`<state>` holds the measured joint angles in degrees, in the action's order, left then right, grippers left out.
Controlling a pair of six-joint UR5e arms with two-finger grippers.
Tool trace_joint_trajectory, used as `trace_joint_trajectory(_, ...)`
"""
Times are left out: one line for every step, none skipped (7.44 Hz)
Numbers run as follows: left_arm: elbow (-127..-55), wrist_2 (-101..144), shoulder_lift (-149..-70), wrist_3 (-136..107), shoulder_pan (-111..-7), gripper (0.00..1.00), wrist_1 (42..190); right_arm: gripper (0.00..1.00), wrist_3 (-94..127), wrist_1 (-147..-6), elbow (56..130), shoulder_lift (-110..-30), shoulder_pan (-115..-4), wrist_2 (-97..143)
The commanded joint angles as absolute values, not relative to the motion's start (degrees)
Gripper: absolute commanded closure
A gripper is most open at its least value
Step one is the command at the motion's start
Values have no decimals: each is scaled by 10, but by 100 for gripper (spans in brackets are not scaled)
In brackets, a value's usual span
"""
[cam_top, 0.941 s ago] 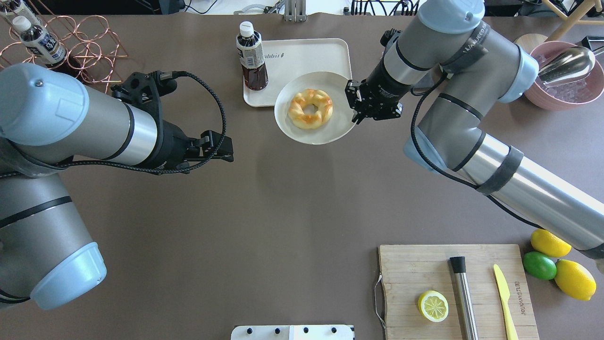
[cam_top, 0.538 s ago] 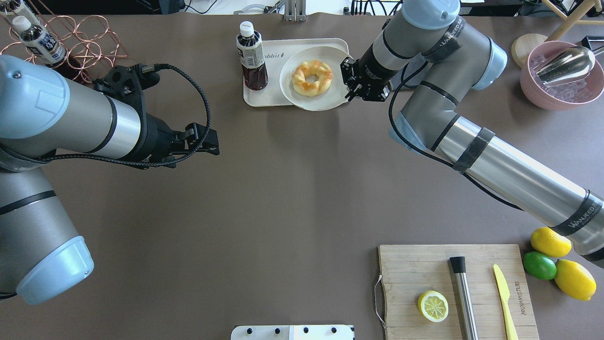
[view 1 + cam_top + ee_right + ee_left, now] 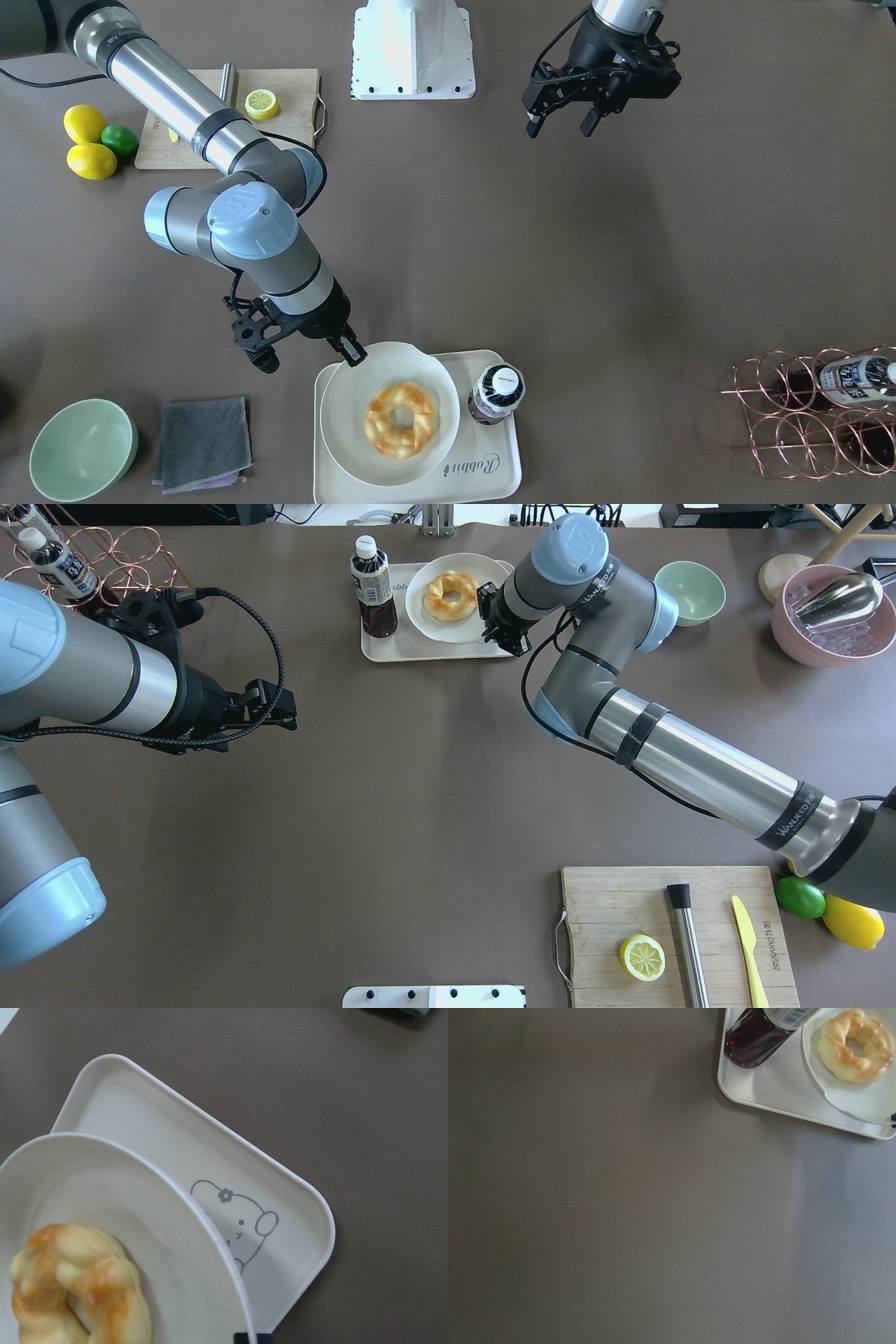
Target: Place donut on tray
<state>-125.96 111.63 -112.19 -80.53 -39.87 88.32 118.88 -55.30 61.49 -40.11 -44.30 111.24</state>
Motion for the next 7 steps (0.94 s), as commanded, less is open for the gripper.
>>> trace_joint_trajectory(-1279, 1116, -1123, -805, -401, 3, 853, 100, 1264, -551, 578, -377, -418, 1059)
trace_joint_trajectory(-1279, 1114, -1124, -805, -400, 3, 853, 100, 1271, -551, 569, -373, -416, 1054)
trace_joint_trajectory(-1283, 1115, -1125, -805, -400, 3, 852, 100, 1274, -552, 567, -373, -415, 1054)
trace_joint_trajectory(-1283, 1114, -1124, -805, -400, 3, 852, 100, 1274, -552, 563, -374, -415, 1054)
trace_joint_trajectory(-1283, 1115, -1124, -805, -400, 3, 852, 100, 1274, -552, 561, -373, -417, 1049)
trace_joint_trajectory(-1283, 1114, -1124, -805, -399, 3, 852, 79, 1287, -552, 561, -374, -417, 1041)
trace_joint_trajectory(-1284, 1114, -1126, -805, -396, 3, 852, 43, 1298, -552, 560, -373, -416, 1029)
